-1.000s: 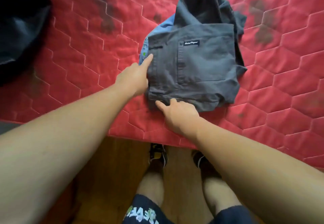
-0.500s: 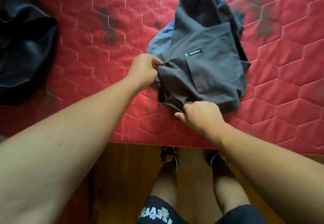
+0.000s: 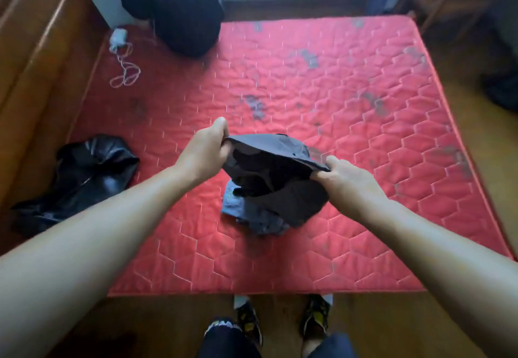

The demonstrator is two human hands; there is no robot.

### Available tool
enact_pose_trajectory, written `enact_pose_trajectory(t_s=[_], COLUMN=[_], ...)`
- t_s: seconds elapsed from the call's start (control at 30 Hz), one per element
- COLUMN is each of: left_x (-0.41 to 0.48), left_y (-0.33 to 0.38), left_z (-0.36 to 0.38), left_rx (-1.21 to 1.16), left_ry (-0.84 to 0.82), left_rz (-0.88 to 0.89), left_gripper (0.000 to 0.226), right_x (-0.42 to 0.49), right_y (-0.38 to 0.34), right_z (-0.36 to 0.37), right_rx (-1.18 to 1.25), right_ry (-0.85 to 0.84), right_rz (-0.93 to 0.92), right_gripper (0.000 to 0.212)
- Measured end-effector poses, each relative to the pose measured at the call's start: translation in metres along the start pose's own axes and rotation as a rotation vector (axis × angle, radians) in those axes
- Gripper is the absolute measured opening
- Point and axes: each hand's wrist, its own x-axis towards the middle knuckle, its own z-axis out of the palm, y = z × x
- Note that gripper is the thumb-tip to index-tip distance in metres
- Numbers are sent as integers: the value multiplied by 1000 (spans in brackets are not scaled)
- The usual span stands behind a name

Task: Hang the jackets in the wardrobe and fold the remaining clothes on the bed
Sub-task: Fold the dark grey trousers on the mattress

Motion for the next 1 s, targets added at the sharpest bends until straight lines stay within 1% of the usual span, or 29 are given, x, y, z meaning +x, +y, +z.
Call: enact_pose_trajectory(t_s=[0.03, 0.1, 0.23, 0.3, 0.37, 0.43, 0.53, 0.6, 0.67, 0.73, 0.8, 0.87, 0.9, 0.93, 0.97, 1.0], left_x=[3, 8, 12, 11, 11, 12, 6, 1, -2, -4, -7, -14, -19, -24, -29, -34], left_y=[15, 43, 91, 108, 120, 127, 133, 131, 123, 112, 100, 87, 80, 72, 65, 58], left_z=[-21, -62, -137, -168, -195, -218, -248, -268, -289, -308, -321, -328, -328, -326, -321, -313], left_rx=[-15, -53, -89, -61, -75, -119, -91, -39, 89, 283, 448, 487, 473, 452, 455, 475], left_ry=[27, 42, -9, -45, -43, -42, -56, -50, -50, -42, -39, -88, -126, -153, -160, -150], left_rz=[38, 120, 335, 426, 475, 494, 538, 581, 605, 591, 569, 514, 483, 470, 480, 512], left_gripper=[12, 20, 38, 44, 54, 61, 57, 55, 55, 48, 38, 25, 27, 34, 39, 40], right_x=[-4, -12, -29, -39, -51, -61, -63, -57, -50, -46, -47, -52, -56, -60, -63, -65], right_y=[2, 10, 27, 31, 35, 37, 31, 28, 30, 36, 41, 47, 51, 53, 55, 54], right_z=[-23, -61, -118, -135, -143, -140, -136, -144, -160, -178, -197, -215, -222, -228, -232, -236], right_rx=[8, -59, -126, -133, -116, -133, -93, -121, -173, -196, -197, -222, -274, -335, -359, -329], right_ry=[31, 86, 193, 193, 150, 116, 166, 216, 251, 307, 328, 313, 322, 345, 386, 438], right_rz=[35, 96, 203, 271, 323, 317, 300, 289, 275, 255, 203, 161, 134, 106, 81, 64], right_gripper=[20, 12, 24, 30, 37, 29, 35, 33, 28, 28, 44, 66, 72, 72, 66, 56])
